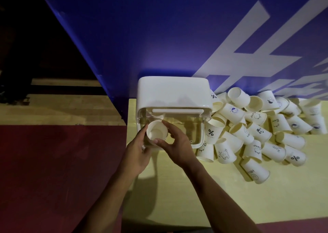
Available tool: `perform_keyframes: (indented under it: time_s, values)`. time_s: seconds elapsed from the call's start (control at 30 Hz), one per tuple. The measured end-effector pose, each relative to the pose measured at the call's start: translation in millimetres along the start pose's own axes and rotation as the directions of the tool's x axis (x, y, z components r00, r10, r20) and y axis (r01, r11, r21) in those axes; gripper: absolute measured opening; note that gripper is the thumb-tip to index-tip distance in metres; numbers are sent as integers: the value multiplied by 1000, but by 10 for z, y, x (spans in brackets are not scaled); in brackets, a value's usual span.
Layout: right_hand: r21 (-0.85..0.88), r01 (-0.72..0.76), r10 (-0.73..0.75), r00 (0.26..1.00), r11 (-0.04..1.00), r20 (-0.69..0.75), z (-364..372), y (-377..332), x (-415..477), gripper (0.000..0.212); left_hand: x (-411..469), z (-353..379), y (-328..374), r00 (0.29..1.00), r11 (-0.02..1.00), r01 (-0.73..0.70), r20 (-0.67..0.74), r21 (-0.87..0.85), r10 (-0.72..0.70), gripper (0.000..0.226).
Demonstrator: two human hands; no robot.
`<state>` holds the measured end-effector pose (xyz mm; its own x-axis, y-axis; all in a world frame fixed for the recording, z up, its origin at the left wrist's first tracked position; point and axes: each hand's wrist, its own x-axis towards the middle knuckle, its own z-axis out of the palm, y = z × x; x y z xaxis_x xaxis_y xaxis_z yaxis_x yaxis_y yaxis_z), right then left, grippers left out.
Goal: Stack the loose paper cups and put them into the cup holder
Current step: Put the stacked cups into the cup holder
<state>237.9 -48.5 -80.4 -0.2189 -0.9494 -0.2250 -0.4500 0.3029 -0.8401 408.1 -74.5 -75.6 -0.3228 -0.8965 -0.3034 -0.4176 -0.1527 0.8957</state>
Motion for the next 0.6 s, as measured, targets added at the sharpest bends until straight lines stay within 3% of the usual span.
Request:
perform_keyframes:
  time_s: [0.3, 0.47, 0.6]
  values:
    - [-27, 22, -18, 992, 999, 126, -104, -38, 49, 83, -126, 3, 79, 997, 997, 49, -68, 54, -45, 93]
    - [77, -52, 47, 997, 996, 64, -382, 45, -168, 75, -305, 110, 108, 929, 971, 52, -367, 232, 38, 66]
    - [35, -99, 100, 994, 995, -38, -830, 299, -381, 53, -341, 399, 392, 884, 956, -149, -398, 254, 244, 41]
